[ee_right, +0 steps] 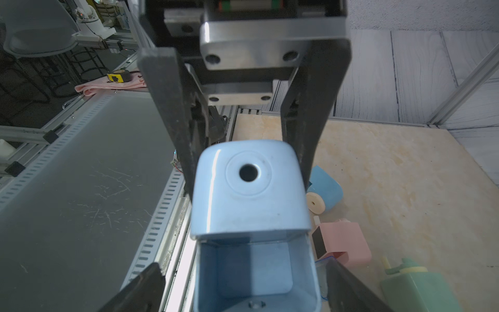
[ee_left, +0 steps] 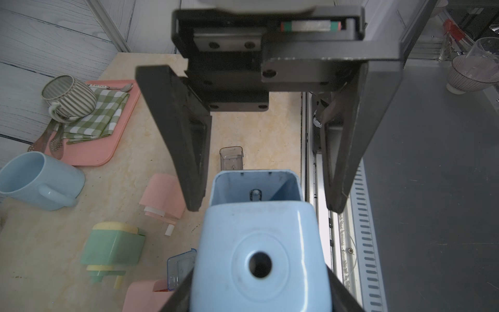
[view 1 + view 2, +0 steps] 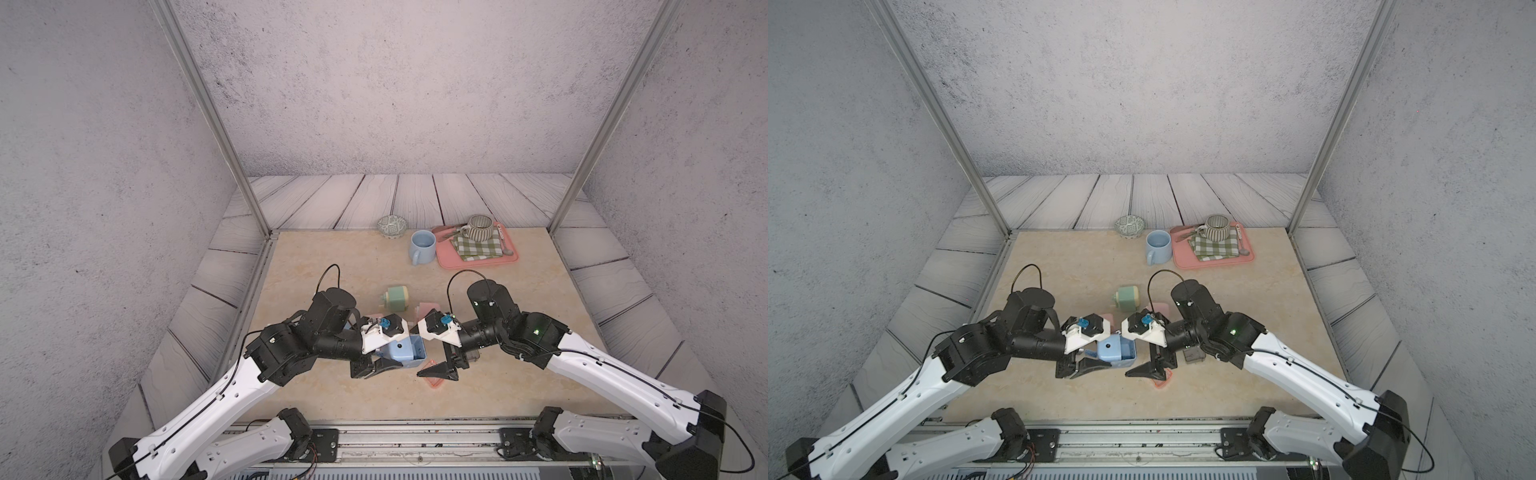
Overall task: Put the tray back into the pencil sharpener
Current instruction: Pick up the pencil sharpener from the center of the board.
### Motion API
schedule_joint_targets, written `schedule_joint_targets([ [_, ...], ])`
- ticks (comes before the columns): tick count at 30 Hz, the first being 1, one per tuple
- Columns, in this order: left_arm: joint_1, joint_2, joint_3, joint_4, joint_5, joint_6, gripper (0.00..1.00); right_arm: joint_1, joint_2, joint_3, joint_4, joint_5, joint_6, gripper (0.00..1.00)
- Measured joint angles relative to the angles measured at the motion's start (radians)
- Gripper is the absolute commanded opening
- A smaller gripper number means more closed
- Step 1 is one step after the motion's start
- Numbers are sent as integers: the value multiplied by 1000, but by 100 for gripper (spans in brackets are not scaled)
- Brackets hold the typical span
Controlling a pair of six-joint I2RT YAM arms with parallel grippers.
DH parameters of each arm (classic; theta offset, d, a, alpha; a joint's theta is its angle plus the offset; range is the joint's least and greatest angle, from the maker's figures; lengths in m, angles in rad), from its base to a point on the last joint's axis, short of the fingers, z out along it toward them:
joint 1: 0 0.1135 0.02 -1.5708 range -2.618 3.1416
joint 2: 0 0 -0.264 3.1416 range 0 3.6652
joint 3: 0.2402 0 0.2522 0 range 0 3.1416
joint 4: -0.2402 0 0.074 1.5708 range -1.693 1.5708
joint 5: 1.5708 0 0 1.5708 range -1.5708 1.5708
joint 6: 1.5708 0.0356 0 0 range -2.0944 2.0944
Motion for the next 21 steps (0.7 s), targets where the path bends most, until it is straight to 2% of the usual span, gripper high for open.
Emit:
schedule_joint_targets([
  [18,-2,29,38,-27,7,-60,8,3,34,-5,20,-21,-6,53],
  [21,-2,30,44,-31,6,-64,14,3,34,-5,24,-24,-3,51],
])
